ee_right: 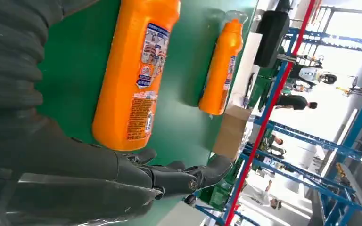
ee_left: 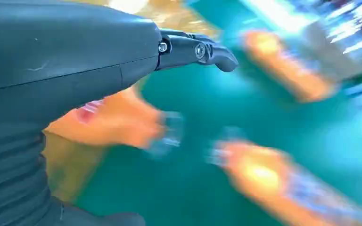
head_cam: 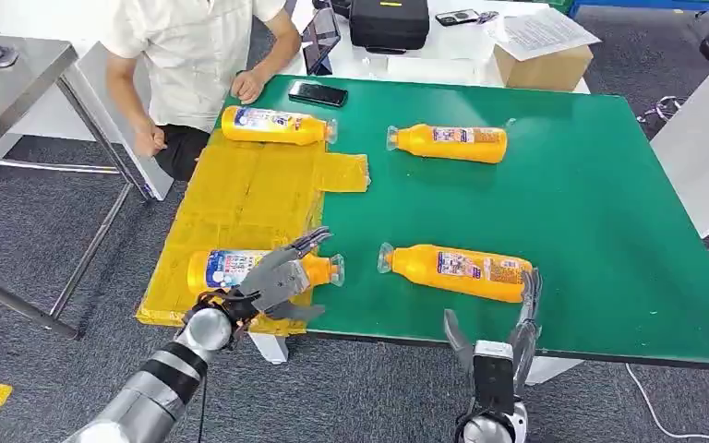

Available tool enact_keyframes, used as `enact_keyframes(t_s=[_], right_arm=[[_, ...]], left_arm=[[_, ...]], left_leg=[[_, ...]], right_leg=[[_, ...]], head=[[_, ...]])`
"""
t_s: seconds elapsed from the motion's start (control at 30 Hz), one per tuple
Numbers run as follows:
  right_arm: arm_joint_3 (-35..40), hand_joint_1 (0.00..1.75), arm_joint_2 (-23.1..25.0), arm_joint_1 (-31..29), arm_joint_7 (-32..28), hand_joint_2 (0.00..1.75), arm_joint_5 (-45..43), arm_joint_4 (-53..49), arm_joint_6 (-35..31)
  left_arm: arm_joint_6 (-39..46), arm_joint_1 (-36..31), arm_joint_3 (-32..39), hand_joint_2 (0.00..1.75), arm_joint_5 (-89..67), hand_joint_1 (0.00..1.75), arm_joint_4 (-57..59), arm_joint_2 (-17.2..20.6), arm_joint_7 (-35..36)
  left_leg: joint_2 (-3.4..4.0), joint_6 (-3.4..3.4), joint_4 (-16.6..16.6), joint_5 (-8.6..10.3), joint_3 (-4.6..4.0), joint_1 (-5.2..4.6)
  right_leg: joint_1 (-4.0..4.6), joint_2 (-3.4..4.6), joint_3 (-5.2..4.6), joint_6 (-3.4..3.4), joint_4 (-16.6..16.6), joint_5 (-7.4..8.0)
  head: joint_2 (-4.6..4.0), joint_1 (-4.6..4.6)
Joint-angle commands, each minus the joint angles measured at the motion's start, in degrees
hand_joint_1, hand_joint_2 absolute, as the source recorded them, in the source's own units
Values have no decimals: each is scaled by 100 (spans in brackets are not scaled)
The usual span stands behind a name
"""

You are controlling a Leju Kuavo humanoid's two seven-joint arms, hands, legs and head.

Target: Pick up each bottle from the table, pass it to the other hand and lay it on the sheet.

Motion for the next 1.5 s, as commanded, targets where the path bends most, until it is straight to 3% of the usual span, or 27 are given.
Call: enact_keyframes(t_s=[0.03, 0.13, 0.37, 0.43, 0.5, 0.53, 0.6, 0.63, 0.67, 0.87, 1.37, 1.5], right_arm=[[-144, 0, -31, 151, 0, 175, 248, 9, -7], [-205, 0, 12, 88, 0, 175, 321, 88, -7], [-193, 0, -23, 37, 0, 175, 548, 299, -7], [-219, 0, -241, -139, 0, 175, 1586, 966, -7], [-777, 0, -275, -211, 76, 175, 2764, 1064, -7], [-1188, 0, -406, -254, 495, 175, 3983, 1061, -7], [-1510, 0, -730, -308, 936, 175, 4701, 1098, -7], [-1488, 0, -947, -354, 971, 175, 4630, 1255, -7], [-1238, 0, -1302, -426, 1375, 175, 4889, 1454, -7], [-981, 0, -2015, -1168, 1833, 175, 5564, 1955, -7], [-884, 0, -2026, -1182, 1969, 175, 5635, 1992, -7], [-360, 0, -2327, -1723, 2183, 175, 5575, 2815, 69]], left_arm=[[1359, 2015, -732, 175, 1781, 0, -4048, -386, -1633], [2401, 2037, -834, 175, 1554, 0, -4060, -587, -2136], [2553, 2042, -934, 175, 1787, 0, -3994, -591, -2208], [2671, 2137, -1050, 175, 1938, 0, -4044, -560, -2264], [2582, 2216, -1111, 175, 2184, 0, -4097, -521, -2237], [2376, 2305, -1116, 175, 2531, 0, -4061, -553, -1971], [2229, 2386, -1164, 175, 2824, 0, -3828, -637, -1681], [2261, 2405, -1206, 175, 2873, 0, -3676, -686, -1734], [2174, 2409, -1251, 175, 3084, 0, -3523, -720, -1632], [2081, 2262, -1605, 175, 3219, 0, -3085, -750, -1759], [2075, 2237, -1614, 175, 3227, 0, -3119, -734, -1745], [1981, 2103, -1678, 175, 3290, 0, -2993, -797, -1721]], left_leg=[[8, -6, 0, -17, 10, 2], [-1, -9, 4, -17, -2, 3], [4, -9, -2, -11, -2, 1], [7, -9, -7, -11, 6, 4], [8, -8, -13, -9, 13, 3], [4, -6, -12, -8, 10, 3], [-4, -4, -11, -7, 7, -1], [-8, -5, -13, -9, 14, -2], [-18, -5, -17, -13, 30, 1], [-2, -1, -12, -13, 26, -16], [7, 5, -4, -8, 8, -14], [14, 8, -3, -4, -3, -15]], right_leg=[[2, 8, 9, -7, -2, -14], [4, 0, -1, -8, -3, -14], [1, 4, -6, -8, -4, -8], [5, 6, 4, -8, -13, -6], [4, 6, 11, -7, -18, -4], [3, 3, 10, -5, -18, -4], [-1, -6, 8, -3, -16, -6], [-2, -10, 16, -4, -18, -9], [1, -18, 38, -5, -27, -13], [-14, 5, 33, -4, -28, -3], [-12, 6, 8, 4, -13, 1], [-13, 13, -3, 6, -13, 8]], head=[[0, 0], [0, 2], [0, 0], [0, 0], [0, 0], [0, 0], [0, -2], [0, -2], [0, 0], [0, 2], [0, 0], [0, -2]])
